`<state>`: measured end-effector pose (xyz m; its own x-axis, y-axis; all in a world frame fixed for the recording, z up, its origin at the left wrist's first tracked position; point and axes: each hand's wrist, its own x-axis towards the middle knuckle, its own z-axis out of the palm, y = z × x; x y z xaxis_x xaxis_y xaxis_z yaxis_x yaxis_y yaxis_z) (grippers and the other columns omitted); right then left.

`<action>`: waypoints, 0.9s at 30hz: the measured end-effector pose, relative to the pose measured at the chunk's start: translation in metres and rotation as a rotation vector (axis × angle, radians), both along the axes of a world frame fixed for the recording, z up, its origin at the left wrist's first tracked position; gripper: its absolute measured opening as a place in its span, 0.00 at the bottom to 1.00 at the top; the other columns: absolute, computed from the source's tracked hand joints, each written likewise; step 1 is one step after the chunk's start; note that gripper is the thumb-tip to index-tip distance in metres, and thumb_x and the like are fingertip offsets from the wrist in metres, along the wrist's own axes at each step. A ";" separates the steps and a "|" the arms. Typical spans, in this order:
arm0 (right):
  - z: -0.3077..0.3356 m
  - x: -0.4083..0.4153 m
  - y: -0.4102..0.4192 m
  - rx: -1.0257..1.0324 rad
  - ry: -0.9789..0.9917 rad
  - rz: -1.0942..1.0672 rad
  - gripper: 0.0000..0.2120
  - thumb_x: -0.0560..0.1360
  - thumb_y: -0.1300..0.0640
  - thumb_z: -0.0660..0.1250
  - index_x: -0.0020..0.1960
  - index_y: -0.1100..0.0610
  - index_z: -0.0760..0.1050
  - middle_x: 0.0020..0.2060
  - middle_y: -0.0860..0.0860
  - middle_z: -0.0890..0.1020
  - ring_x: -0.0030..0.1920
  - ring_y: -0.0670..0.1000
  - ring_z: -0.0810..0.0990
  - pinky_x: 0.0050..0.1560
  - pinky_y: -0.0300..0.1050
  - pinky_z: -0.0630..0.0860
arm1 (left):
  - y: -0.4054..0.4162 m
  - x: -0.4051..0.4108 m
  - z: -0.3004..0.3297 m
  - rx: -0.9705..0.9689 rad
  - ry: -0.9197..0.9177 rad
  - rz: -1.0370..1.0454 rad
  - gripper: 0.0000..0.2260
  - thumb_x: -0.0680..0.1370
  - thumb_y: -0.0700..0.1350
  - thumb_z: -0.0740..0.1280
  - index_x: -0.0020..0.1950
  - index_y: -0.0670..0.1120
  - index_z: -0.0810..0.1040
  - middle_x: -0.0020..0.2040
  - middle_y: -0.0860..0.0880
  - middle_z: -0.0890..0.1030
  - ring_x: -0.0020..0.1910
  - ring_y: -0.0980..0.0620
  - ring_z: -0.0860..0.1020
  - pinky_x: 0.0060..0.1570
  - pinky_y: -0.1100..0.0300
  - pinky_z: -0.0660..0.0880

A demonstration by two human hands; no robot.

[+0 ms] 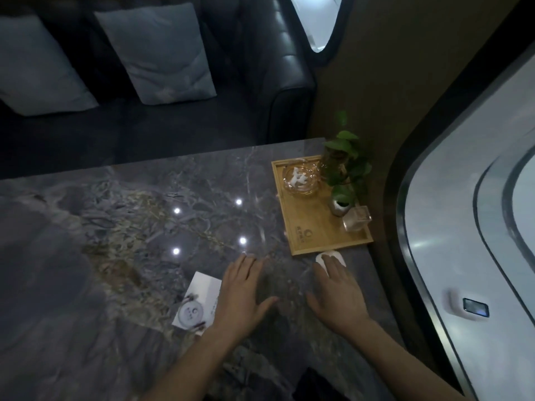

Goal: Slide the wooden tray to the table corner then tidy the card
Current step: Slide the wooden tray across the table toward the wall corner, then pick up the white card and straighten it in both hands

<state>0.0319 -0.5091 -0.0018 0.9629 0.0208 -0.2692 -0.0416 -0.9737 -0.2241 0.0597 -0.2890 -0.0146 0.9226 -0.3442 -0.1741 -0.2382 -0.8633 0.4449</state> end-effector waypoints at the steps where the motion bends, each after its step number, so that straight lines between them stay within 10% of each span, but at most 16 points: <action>1: 0.000 -0.003 0.008 0.003 0.011 0.012 0.31 0.69 0.42 0.65 0.67 0.58 0.69 0.66 0.59 0.73 0.67 0.60 0.70 0.65 0.56 0.70 | 0.008 -0.007 -0.001 0.000 -0.006 0.007 0.39 0.73 0.64 0.65 0.80 0.50 0.60 0.80 0.49 0.61 0.79 0.47 0.55 0.79 0.50 0.51; 8: -0.002 -0.025 0.061 0.015 0.000 0.030 0.34 0.67 0.40 0.66 0.67 0.59 0.72 0.65 0.62 0.76 0.66 0.63 0.73 0.64 0.57 0.71 | 0.063 -0.043 -0.003 0.000 0.006 0.116 0.40 0.72 0.63 0.69 0.79 0.48 0.61 0.80 0.49 0.59 0.80 0.47 0.52 0.78 0.44 0.55; 13: -0.003 -0.033 0.098 0.085 0.084 0.058 0.44 0.71 0.35 0.62 0.78 0.53 0.49 0.78 0.57 0.55 0.77 0.58 0.52 0.75 0.53 0.54 | 0.102 -0.057 -0.005 -0.045 0.077 0.223 0.44 0.72 0.64 0.67 0.81 0.51 0.51 0.81 0.52 0.46 0.81 0.49 0.44 0.77 0.48 0.49; 27: -0.016 -0.031 0.168 0.282 0.174 -0.025 0.52 0.66 0.33 0.66 0.78 0.51 0.42 0.79 0.52 0.50 0.77 0.53 0.49 0.75 0.54 0.56 | 0.151 -0.057 -0.012 -0.298 0.299 0.385 0.47 0.68 0.59 0.76 0.81 0.49 0.56 0.78 0.53 0.62 0.76 0.54 0.64 0.70 0.59 0.65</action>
<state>0.0009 -0.3413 -0.0177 0.9041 0.0949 -0.4166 -0.1261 -0.8723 -0.4724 0.0032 -0.1379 -0.0266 0.9166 -0.0677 -0.3941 0.2424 -0.6898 0.6822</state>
